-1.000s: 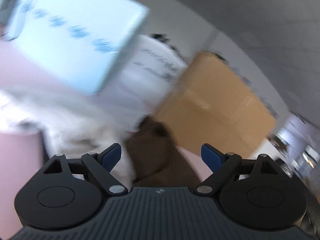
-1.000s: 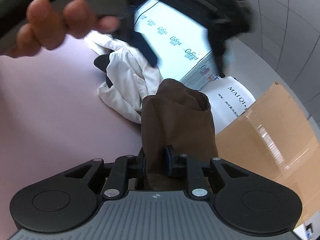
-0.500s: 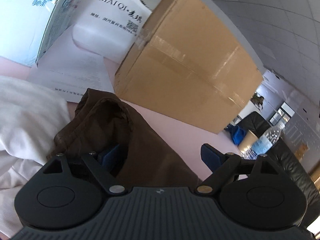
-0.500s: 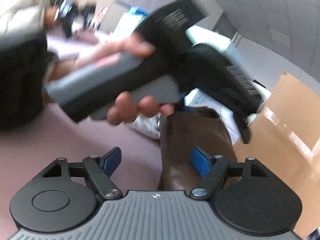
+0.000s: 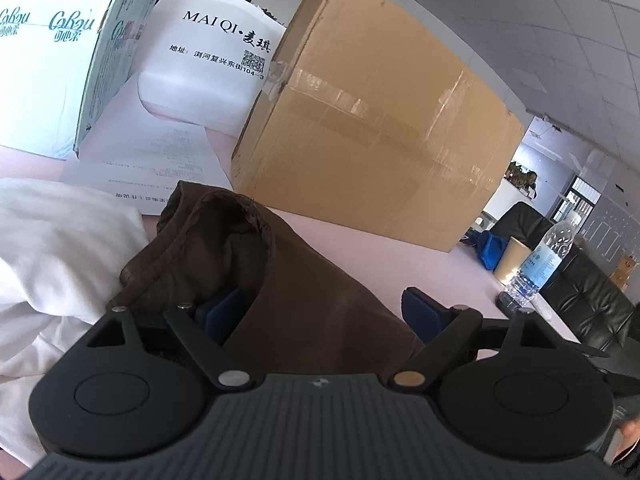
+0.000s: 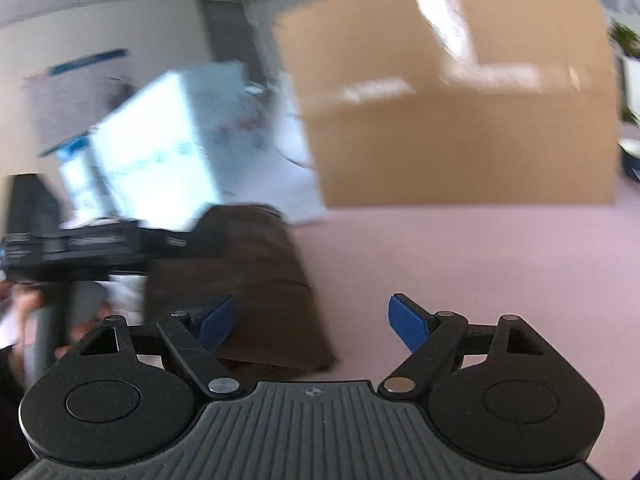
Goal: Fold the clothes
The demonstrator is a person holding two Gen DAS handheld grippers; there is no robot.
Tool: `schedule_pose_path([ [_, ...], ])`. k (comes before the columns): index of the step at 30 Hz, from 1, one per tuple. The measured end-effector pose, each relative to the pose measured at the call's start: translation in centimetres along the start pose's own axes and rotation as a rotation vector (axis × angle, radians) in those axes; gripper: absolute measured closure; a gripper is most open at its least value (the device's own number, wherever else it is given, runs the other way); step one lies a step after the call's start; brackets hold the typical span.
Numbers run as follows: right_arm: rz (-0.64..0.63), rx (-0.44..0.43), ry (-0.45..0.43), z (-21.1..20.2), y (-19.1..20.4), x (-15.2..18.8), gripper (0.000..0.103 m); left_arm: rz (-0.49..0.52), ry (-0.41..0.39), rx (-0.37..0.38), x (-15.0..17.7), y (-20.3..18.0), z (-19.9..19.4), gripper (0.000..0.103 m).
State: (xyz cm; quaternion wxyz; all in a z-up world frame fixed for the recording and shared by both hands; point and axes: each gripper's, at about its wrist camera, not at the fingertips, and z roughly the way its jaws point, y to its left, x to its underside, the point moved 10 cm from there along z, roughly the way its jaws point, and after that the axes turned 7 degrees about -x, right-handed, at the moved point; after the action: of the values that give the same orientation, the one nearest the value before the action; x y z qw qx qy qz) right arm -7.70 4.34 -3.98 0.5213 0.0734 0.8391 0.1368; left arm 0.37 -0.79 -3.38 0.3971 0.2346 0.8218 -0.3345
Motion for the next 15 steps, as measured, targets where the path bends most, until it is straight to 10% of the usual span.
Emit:
schedule_pose_path([
  [15,-0.009,0.049,0.011,-1.5,-0.4,2.6,0.021,0.131,-0.019,-0.068,0.8,-0.9,0.3,0.017],
])
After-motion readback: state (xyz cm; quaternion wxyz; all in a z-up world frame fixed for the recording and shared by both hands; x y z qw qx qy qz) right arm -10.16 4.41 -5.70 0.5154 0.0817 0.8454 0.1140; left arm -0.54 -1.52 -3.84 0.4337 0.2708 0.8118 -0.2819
